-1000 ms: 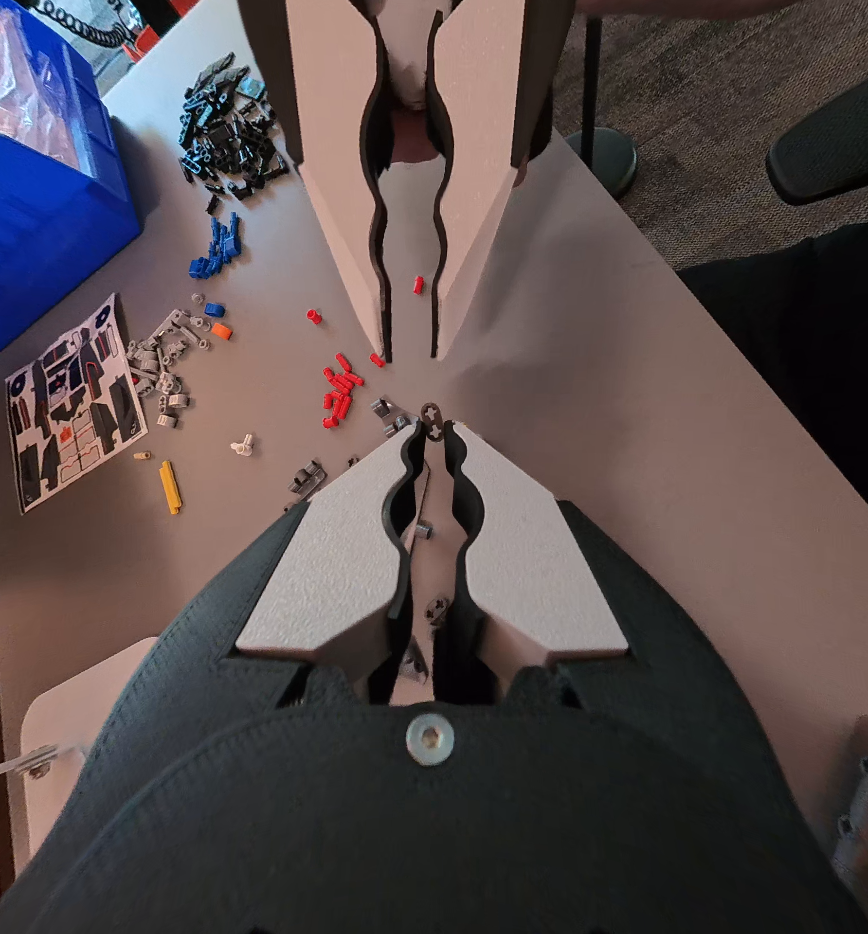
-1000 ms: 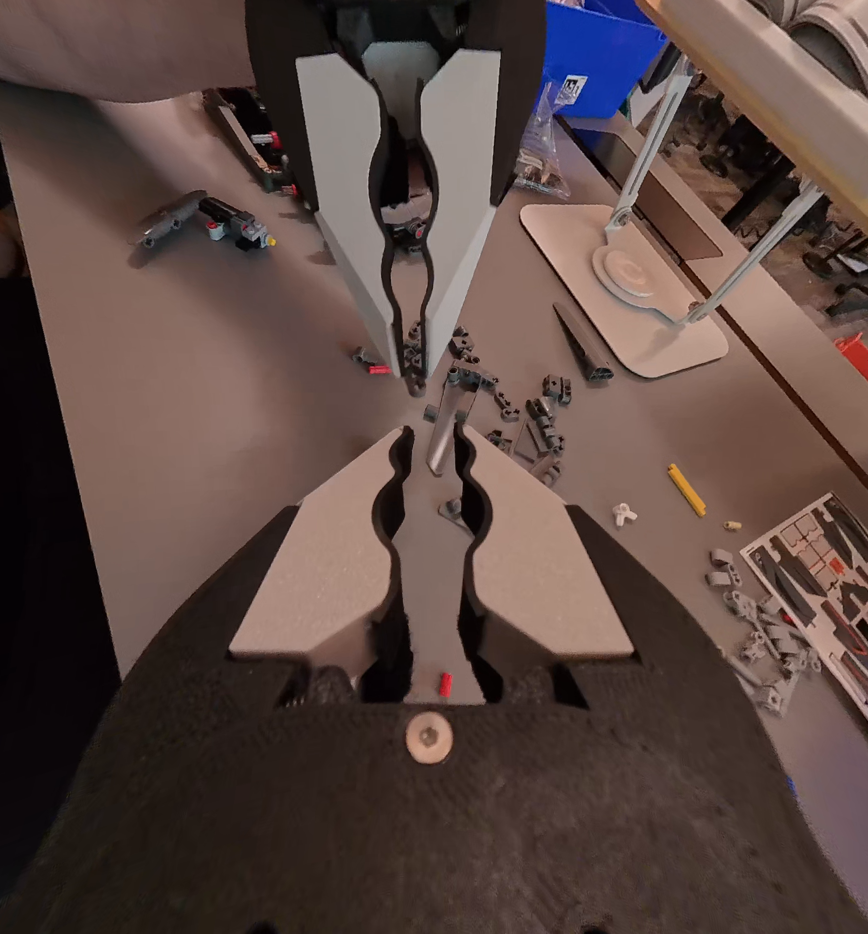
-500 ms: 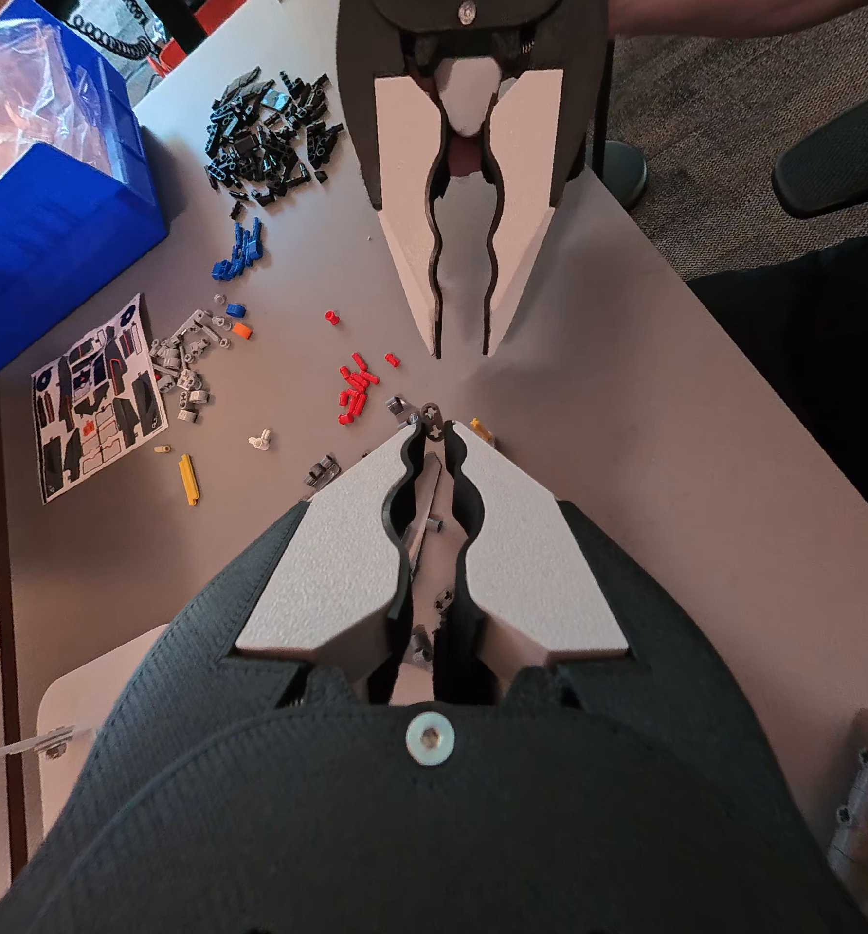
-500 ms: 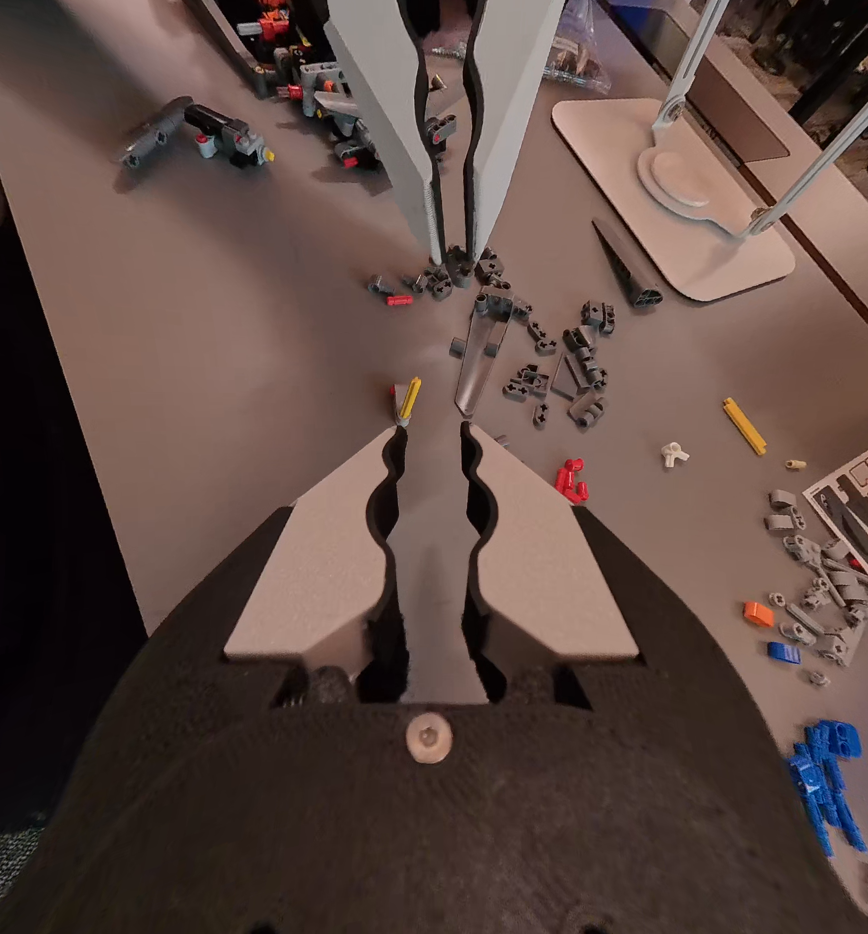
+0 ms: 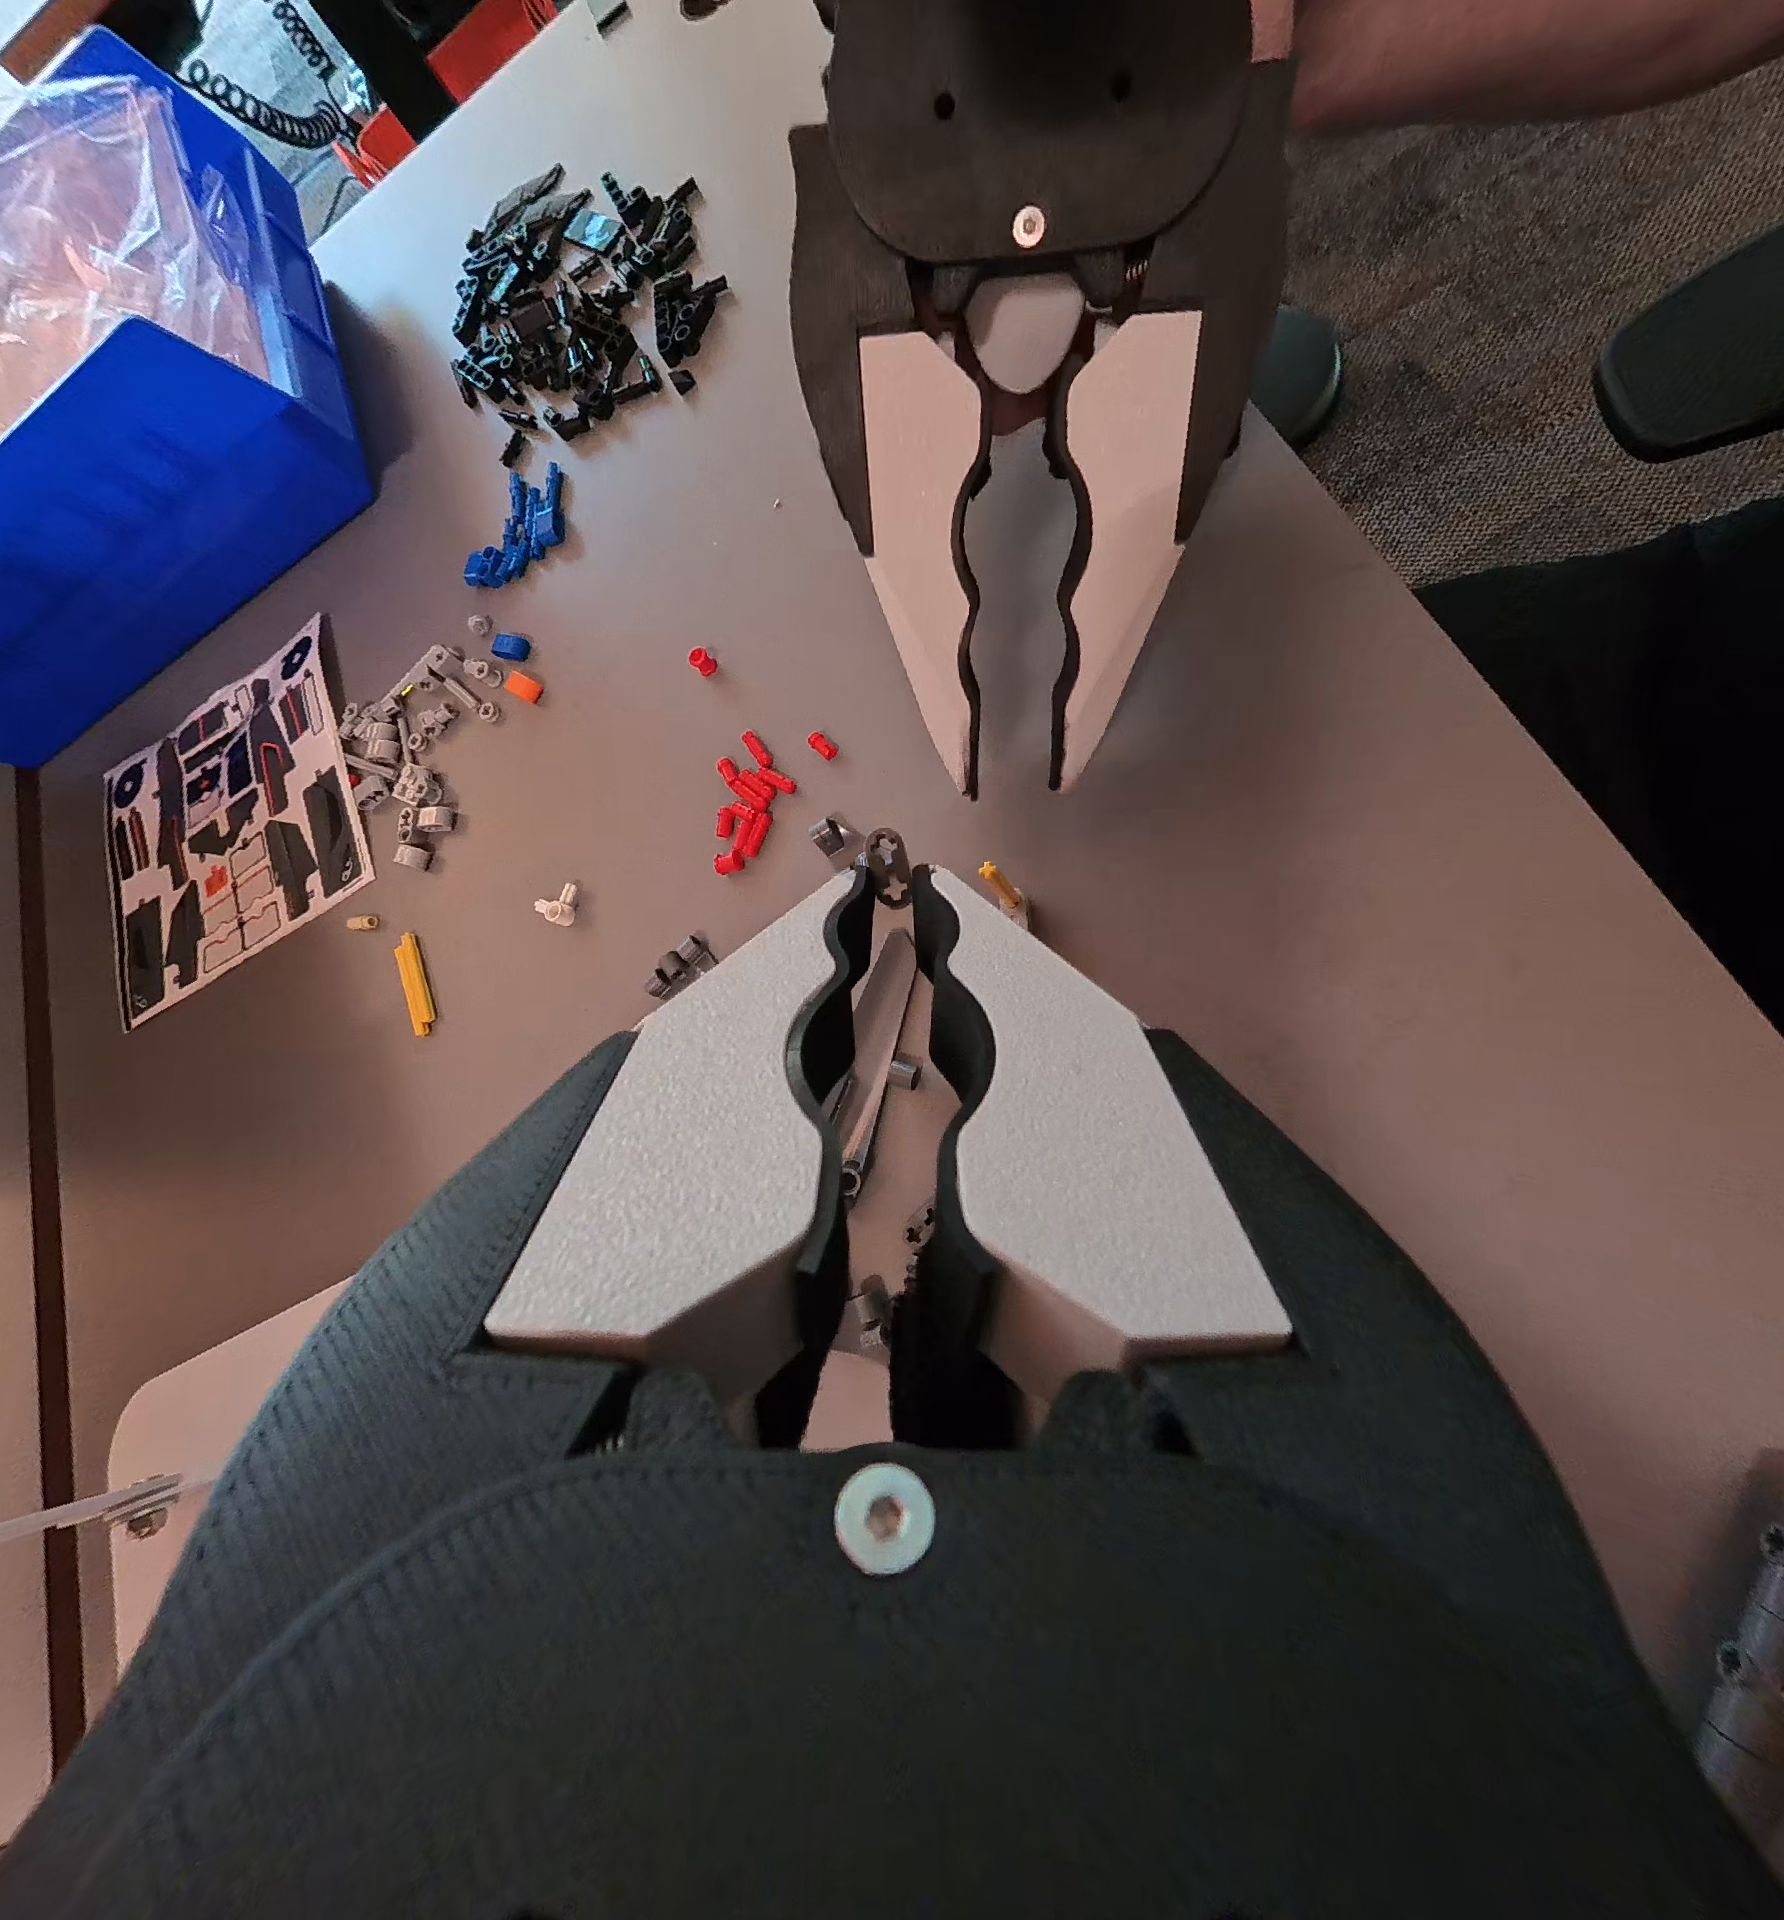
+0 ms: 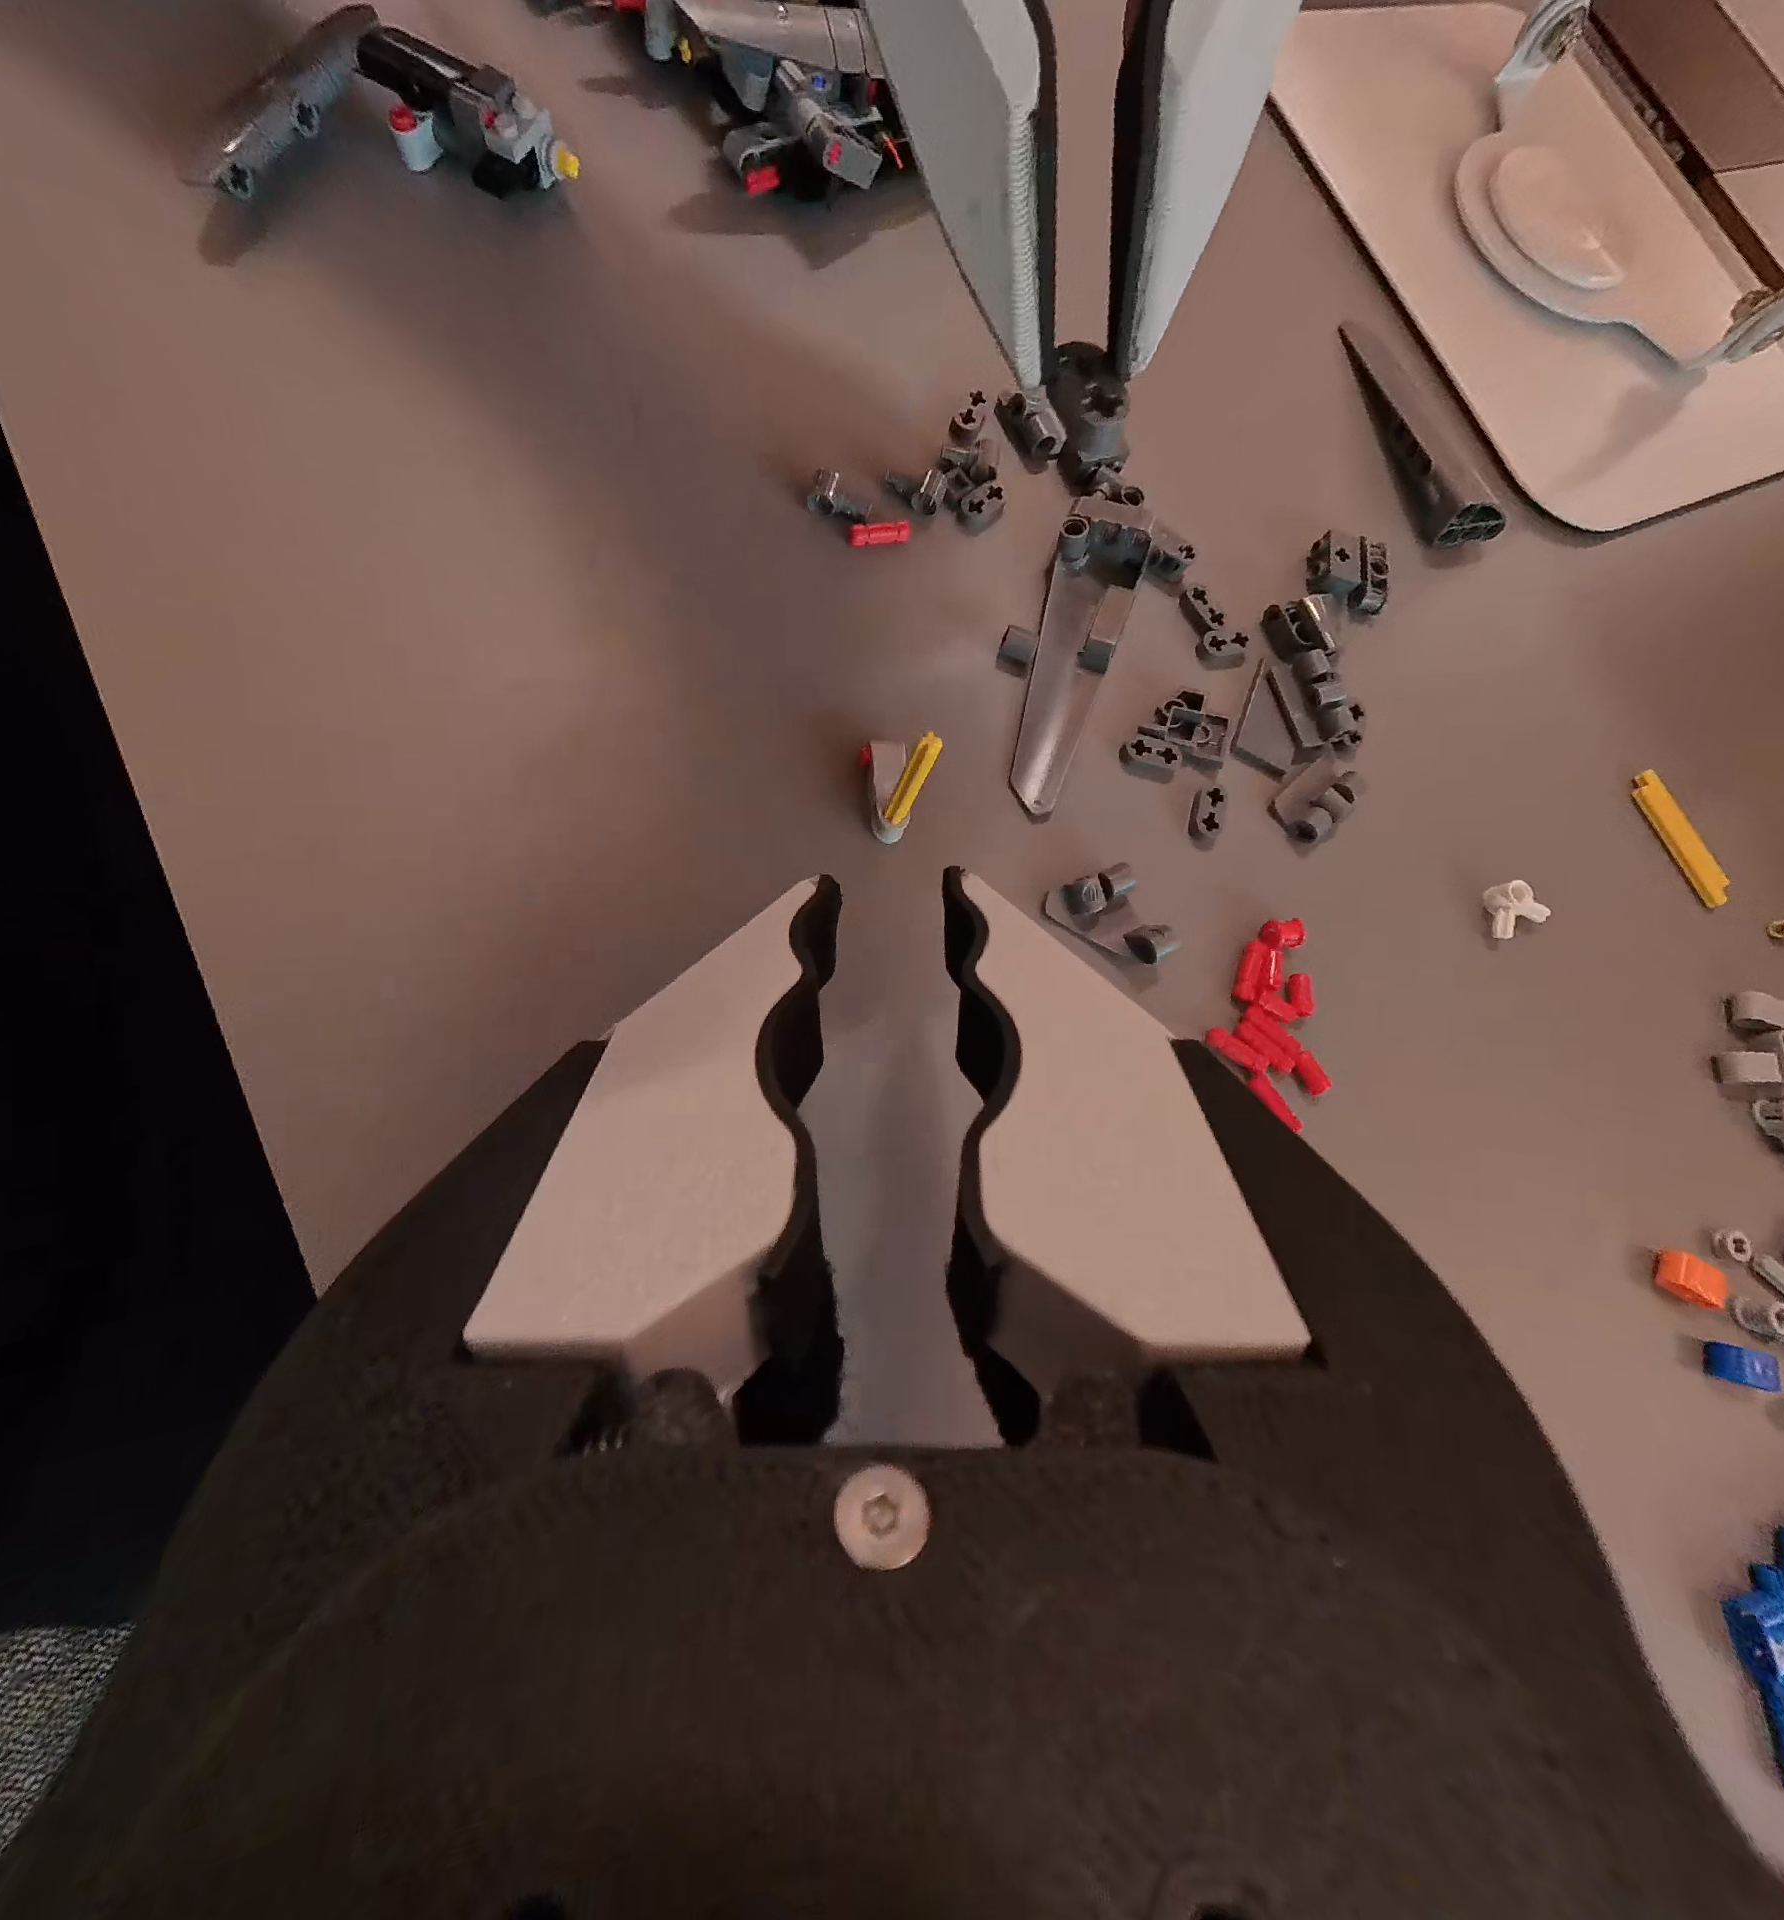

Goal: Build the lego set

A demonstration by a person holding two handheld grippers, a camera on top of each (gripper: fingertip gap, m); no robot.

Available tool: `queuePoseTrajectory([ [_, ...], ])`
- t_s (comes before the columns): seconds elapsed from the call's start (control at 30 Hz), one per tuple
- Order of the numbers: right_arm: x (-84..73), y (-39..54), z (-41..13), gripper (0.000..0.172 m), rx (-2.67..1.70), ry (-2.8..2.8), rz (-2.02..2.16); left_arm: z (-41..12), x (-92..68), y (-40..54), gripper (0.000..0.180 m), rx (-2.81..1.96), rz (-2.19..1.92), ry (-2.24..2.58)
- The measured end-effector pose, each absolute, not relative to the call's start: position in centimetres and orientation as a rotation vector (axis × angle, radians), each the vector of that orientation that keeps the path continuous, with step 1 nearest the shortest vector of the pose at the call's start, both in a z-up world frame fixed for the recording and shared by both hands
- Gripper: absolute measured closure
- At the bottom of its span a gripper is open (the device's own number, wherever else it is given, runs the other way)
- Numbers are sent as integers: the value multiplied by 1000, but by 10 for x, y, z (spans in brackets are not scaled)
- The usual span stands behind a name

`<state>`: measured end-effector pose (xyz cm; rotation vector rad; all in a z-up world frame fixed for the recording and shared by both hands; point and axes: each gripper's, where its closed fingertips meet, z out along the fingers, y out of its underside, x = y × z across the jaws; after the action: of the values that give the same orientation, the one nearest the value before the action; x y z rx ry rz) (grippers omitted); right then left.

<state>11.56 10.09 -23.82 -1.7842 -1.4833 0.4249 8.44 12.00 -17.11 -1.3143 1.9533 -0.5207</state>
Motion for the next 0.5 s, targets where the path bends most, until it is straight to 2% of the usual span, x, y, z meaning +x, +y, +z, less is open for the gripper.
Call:
queuePoseTrajectory([
  [0.5, 102, 109, -259, 154, -1812, -1545, 399, -168, 83, 121, 175, -1311, -515, 1944],
])
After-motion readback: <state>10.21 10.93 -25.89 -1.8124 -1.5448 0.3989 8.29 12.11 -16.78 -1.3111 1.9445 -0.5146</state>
